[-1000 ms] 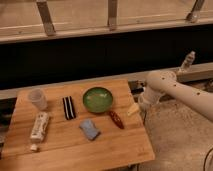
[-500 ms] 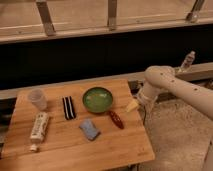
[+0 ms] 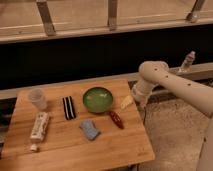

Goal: Pick up the ceramic bowl

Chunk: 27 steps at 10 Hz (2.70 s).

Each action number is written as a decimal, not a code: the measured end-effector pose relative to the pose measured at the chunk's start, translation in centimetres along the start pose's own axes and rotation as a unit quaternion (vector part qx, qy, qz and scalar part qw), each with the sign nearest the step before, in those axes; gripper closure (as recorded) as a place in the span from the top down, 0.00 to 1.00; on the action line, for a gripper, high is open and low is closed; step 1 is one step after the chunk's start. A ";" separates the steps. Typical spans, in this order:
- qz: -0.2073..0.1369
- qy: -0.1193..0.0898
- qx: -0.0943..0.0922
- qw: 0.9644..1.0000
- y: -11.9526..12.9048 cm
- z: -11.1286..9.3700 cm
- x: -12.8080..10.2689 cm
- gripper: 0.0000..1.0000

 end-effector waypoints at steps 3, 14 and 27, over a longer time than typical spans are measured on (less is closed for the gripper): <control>0.001 0.000 0.001 1.000 -0.1 0.1 0.1 0.74; -0.075 -0.030 -0.005 0.997 8.4 1.9 -5.9 0.74; -0.039 0.027 -0.009 0.999 6.3 10.6 -11.6 0.66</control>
